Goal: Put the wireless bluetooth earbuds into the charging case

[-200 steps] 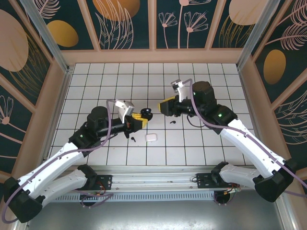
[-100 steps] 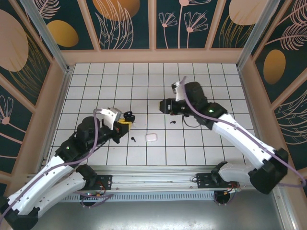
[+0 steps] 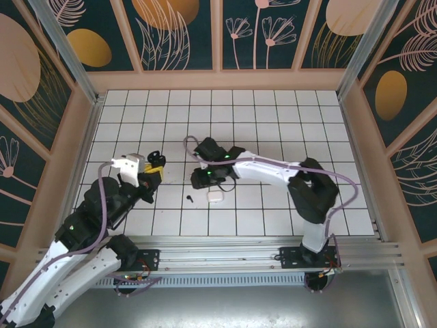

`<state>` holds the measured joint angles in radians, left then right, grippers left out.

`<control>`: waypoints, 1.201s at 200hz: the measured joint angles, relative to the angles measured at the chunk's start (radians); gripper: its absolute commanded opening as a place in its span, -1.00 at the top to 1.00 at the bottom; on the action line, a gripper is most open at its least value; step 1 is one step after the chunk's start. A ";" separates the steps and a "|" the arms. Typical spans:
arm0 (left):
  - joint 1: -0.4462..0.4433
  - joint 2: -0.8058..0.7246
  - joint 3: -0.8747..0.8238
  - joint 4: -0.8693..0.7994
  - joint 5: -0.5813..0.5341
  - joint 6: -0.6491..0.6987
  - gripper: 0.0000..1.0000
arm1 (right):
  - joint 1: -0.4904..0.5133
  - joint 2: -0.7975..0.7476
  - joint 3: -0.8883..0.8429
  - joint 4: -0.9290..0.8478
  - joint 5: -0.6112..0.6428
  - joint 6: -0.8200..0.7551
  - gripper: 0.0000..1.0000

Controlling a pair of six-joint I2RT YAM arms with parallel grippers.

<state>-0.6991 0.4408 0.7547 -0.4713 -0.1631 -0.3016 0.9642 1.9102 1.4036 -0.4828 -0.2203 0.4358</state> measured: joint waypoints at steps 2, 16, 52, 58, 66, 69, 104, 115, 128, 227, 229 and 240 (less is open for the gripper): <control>0.000 -0.003 0.002 -0.002 -0.004 -0.001 1.00 | 0.003 0.007 0.006 0.000 0.001 -0.002 0.26; 0.000 -0.024 0.018 -0.014 -0.033 -0.017 1.00 | 0.029 0.056 0.053 -0.015 0.011 -0.016 0.24; 0.000 -0.054 0.029 -0.028 -0.082 -0.035 1.00 | 0.081 0.151 0.172 -0.118 0.045 -0.066 0.20; 0.000 -0.054 0.029 -0.031 -0.086 -0.037 1.00 | 0.088 0.169 0.195 -0.134 0.052 -0.074 0.19; 0.000 -0.053 0.029 -0.034 -0.089 -0.041 1.00 | 0.097 0.192 0.223 -0.154 0.063 -0.084 0.19; 0.000 -0.053 0.029 -0.034 -0.089 -0.041 1.00 | 0.100 0.201 0.232 -0.161 0.067 -0.088 0.19; 0.000 -0.052 0.029 -0.043 -0.101 -0.044 1.00 | 0.129 0.270 0.306 -0.239 0.127 -0.109 0.19; 0.000 -0.052 0.029 -0.045 -0.105 -0.044 1.00 | 0.135 0.288 0.328 -0.258 0.148 -0.113 0.19; 0.000 -0.052 0.029 -0.049 -0.108 -0.044 1.00 | 0.140 0.305 0.349 -0.278 0.168 -0.116 0.19; 0.000 -0.052 0.029 -0.050 -0.108 -0.044 1.00 | 0.157 0.361 0.414 -0.356 0.224 -0.121 0.26; 0.000 -0.052 0.029 -0.050 -0.108 -0.044 1.00 | 0.158 0.362 0.414 -0.357 0.224 -0.121 0.26; 0.000 -0.052 0.029 -0.050 -0.108 -0.044 1.00 | 0.158 0.364 0.416 -0.360 0.228 -0.122 0.28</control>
<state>-0.6991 0.3885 0.7841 -0.5213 -0.2707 -0.3458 1.1221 2.2742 1.8194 -0.8429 0.0074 0.3134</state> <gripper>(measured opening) 0.127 0.373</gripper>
